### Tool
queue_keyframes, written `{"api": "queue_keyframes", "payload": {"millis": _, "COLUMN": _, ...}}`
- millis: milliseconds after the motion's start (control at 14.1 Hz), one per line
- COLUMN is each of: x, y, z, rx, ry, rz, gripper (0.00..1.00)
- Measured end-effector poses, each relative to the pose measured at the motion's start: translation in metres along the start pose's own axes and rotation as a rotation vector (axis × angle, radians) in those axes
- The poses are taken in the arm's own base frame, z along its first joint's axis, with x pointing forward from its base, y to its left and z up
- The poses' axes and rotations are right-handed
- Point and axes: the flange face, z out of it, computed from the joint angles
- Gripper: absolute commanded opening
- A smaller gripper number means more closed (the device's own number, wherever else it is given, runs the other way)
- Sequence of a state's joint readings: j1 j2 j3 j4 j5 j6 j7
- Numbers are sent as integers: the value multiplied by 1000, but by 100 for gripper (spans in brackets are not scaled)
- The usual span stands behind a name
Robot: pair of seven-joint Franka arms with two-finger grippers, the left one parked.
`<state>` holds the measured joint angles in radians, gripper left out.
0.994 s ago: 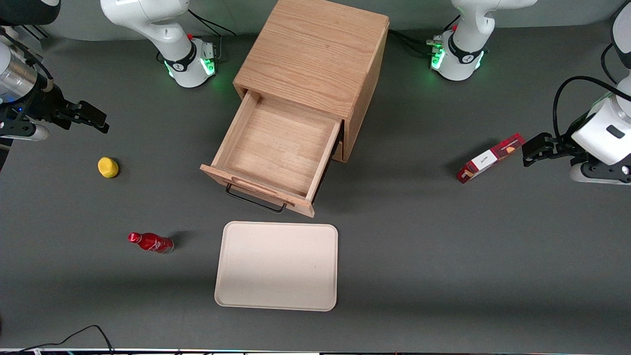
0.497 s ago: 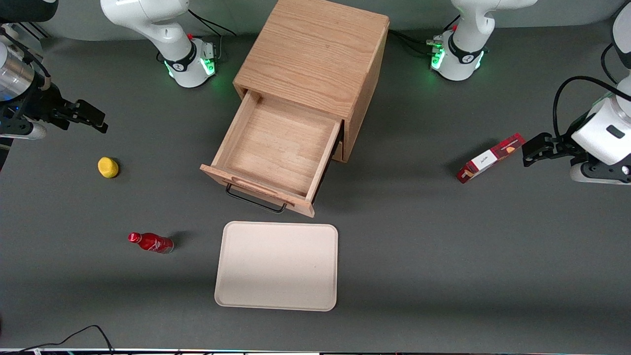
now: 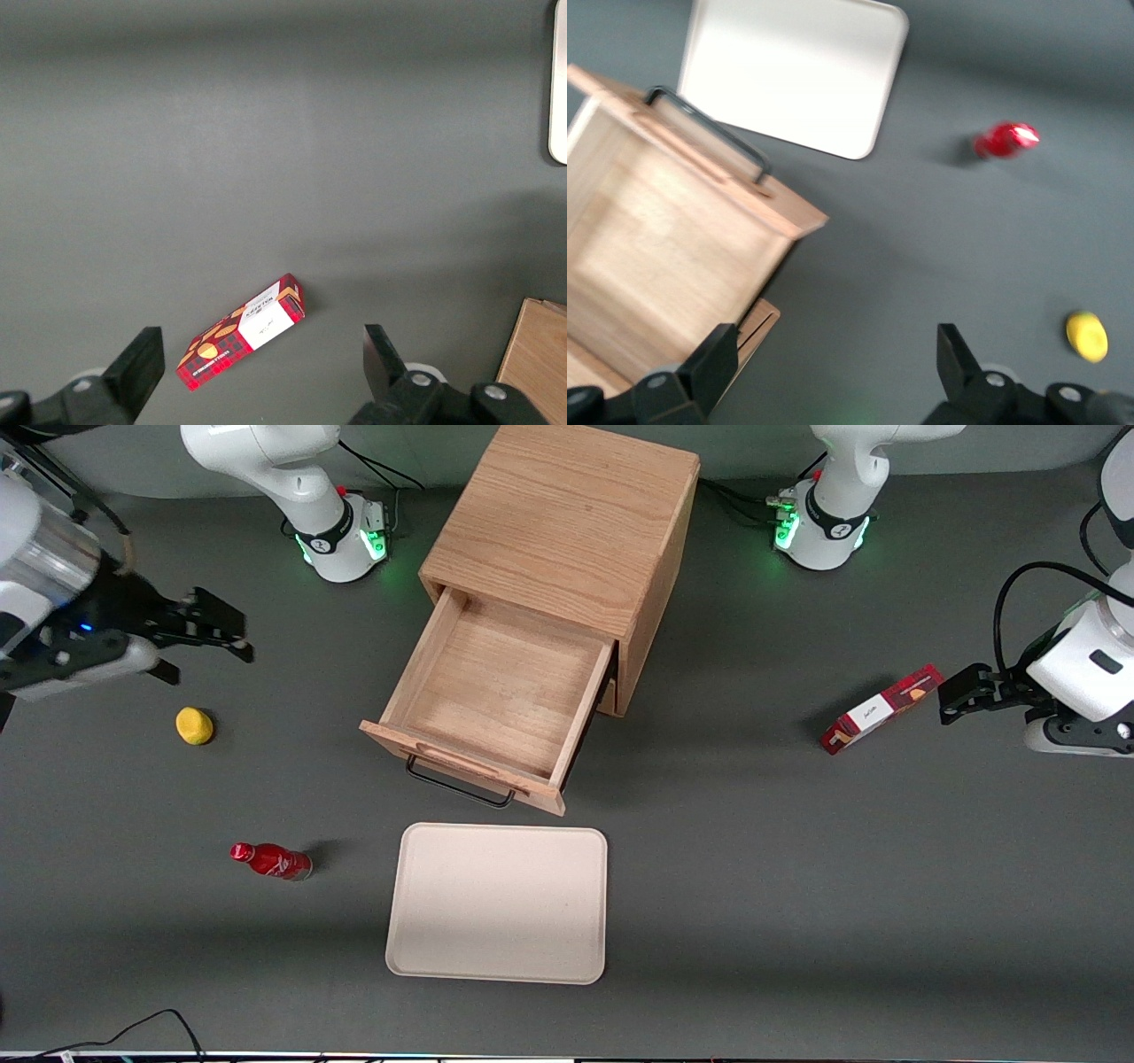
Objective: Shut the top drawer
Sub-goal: 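Move the right gripper toward the open drawer's black handle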
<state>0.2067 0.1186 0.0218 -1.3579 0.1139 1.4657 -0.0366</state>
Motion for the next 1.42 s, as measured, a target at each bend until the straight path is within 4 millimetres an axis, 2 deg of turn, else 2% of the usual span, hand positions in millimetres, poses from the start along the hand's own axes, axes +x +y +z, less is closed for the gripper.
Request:
{"api": "queue_keyframes", "payload": {"millis": 213, "x": 44, "y": -47, "z": 35, "rx": 31, "ry": -41, "rz": -194, "gripper": 100}}
{"api": "queue_keyframes", "payload": {"millis": 426, "x": 69, "y": -64, "z": 60, "rx": 62, "ry": -52, "rz": -377, "gripper": 100}}
{"api": "queue_keyframes", "payload": {"millis": 639, "x": 94, "y": -65, "z": 88, "rx": 91, "ry": -57, "rz": -567, "gripper": 100}}
{"api": "queue_keyframes", "payload": {"millis": 852, "x": 124, "y": -52, "z": 137, "rx": 117, "ry": -71, "rz": -636, "gripper": 100}}
{"api": "queue_keyframes", "payload": {"millis": 994, "x": 136, "y": -47, "z": 166, "rx": 132, "ry": -87, "rz": -645, "gripper": 100}}
{"api": "queue_keyframes", "payload": {"millis": 1135, "x": 144, "y": -45, "z": 181, "rx": 140, "ry": -87, "rz": -645, "gripper": 100}}
{"api": "queue_keyframes", "payload": {"millis": 1419, "x": 150, "y": -46, "z": 197, "rx": 162, "ry": -84, "rz": -642, "gripper": 100}}
